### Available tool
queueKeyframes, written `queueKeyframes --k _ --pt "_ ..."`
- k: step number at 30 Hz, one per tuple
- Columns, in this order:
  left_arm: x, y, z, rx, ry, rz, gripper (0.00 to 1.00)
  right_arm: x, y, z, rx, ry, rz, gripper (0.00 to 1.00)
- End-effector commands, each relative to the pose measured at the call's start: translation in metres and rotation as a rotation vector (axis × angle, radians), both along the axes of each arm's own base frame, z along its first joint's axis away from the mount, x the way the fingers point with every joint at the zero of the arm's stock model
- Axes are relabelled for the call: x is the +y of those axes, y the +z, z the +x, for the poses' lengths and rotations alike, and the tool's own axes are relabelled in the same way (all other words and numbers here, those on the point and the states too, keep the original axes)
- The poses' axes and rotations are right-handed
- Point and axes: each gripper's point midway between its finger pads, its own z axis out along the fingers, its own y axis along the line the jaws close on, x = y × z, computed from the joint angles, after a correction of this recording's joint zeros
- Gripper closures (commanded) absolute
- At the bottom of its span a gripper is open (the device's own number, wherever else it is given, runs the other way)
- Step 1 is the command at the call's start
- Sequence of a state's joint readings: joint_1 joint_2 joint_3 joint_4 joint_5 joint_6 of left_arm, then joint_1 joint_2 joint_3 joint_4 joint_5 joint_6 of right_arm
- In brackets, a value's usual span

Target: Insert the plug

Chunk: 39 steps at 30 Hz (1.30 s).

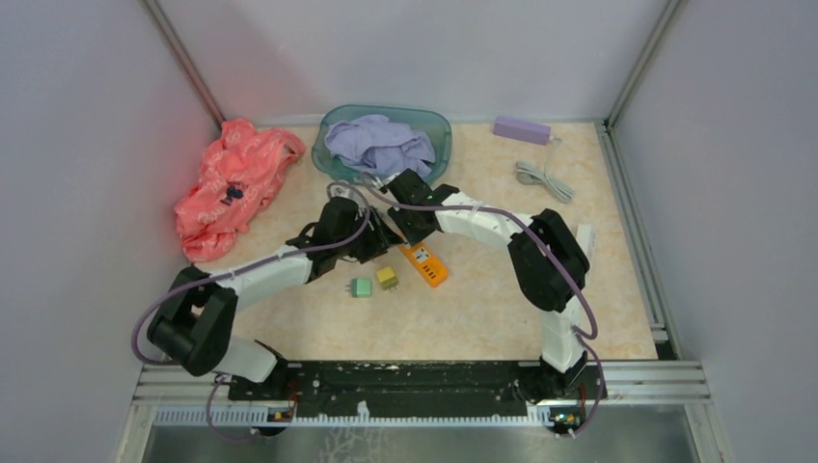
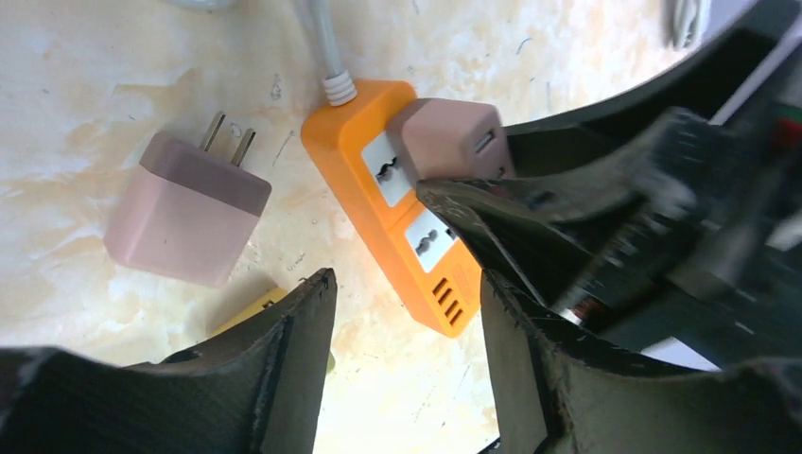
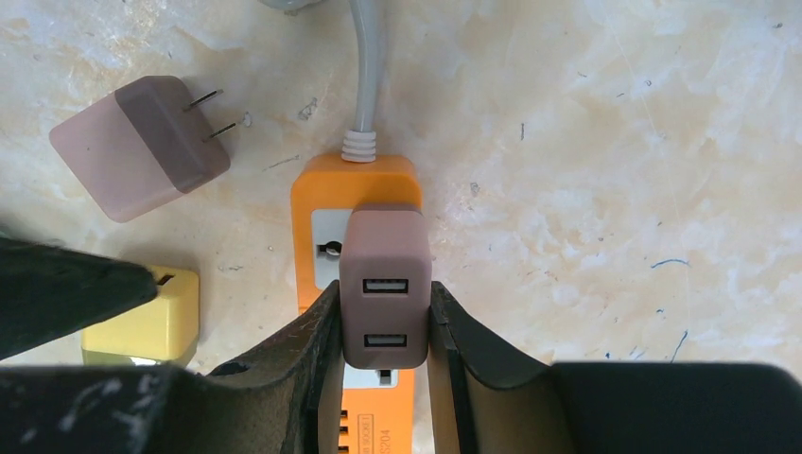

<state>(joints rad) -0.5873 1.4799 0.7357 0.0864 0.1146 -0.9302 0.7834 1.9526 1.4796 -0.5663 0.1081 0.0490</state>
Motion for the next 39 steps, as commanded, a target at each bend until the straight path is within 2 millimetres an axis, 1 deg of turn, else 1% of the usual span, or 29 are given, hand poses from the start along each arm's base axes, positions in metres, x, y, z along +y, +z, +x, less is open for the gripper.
queueKeyframes --k 1,5,9,12,13,14,15,16,17,19,20,24,28,33,34,35,37,39 --pt "0.017 0.012 -0.008 -0.042 0.017 0.056 0.34 0.002 -0.008 -0.024 0.065 0.032 -0.015 0.79" --pt "0.036 0.022 -0.012 -0.076 0.048 0.12 0.28 0.01 0.019 -0.016 0.009 0.032 0.035 0.63" --pt "0.056 0.029 -0.016 -0.125 0.082 0.189 0.23 0.012 0.047 -0.01 -0.056 0.029 0.079 0.52" --pt "0.067 0.037 -0.017 -0.157 0.076 0.248 0.21 0.007 0.07 -0.008 -0.115 0.014 0.115 0.47" --pt "0.069 0.04 -0.017 -0.168 0.065 0.271 0.2 0.006 0.083 -0.007 -0.148 0.008 0.141 0.45" --pt "0.072 0.041 -0.018 -0.17 0.055 0.292 0.2 0.004 0.085 -0.008 -0.159 0.005 0.146 0.44" --pt "0.074 0.042 -0.018 -0.173 0.045 0.311 0.2 0.003 0.098 -0.008 -0.191 0.001 0.174 0.43" --pt "0.075 0.042 -0.019 -0.175 0.034 0.329 0.2 0.001 0.103 -0.008 -0.209 -0.003 0.185 0.41" --pt "0.077 0.042 -0.02 -0.176 0.021 0.347 0.2 -0.003 0.117 -0.01 -0.242 -0.007 0.214 0.4" --pt "0.08 0.039 -0.023 -0.171 -0.003 0.379 0.19 -0.008 0.132 -0.014 -0.288 -0.008 0.255 0.38" --pt "0.082 0.039 -0.024 -0.171 -0.016 0.396 0.19 -0.012 0.134 -0.017 -0.304 -0.006 0.273 0.37" --pt "0.084 0.036 -0.023 -0.175 -0.078 0.462 0.18 -0.026 0.156 -0.027 -0.402 -0.008 0.364 0.33" --pt "0.084 0.034 -0.016 -0.161 -0.128 0.536 0.16 -0.043 0.17 -0.037 -0.498 -0.046 0.46 0.23" --pt "0.077 0.025 -0.006 -0.146 -0.173 0.567 0.14 -0.062 0.18 -0.054 -0.59 -0.064 0.563 0.18" --pt "0.075 0.024 -0.005 -0.144 -0.182 0.568 0.14 -0.066 0.186 -0.057 -0.614 -0.07 0.593 0.17" --pt "0.073 0.024 -0.002 -0.144 -0.186 0.569 0.14 -0.069 0.189 -0.059 -0.632 -0.075 0.613 0.16" --pt "0.07 0.021 0.003 -0.139 -0.192 0.578 0.14 -0.076 0.191 -0.063 -0.668 -0.092 0.651 0.11" --pt "0.07 0.013 0.008 -0.124 -0.187 0.6 0.14 -0.083 0.191 -0.067 -0.702 -0.114 0.689 0.1"
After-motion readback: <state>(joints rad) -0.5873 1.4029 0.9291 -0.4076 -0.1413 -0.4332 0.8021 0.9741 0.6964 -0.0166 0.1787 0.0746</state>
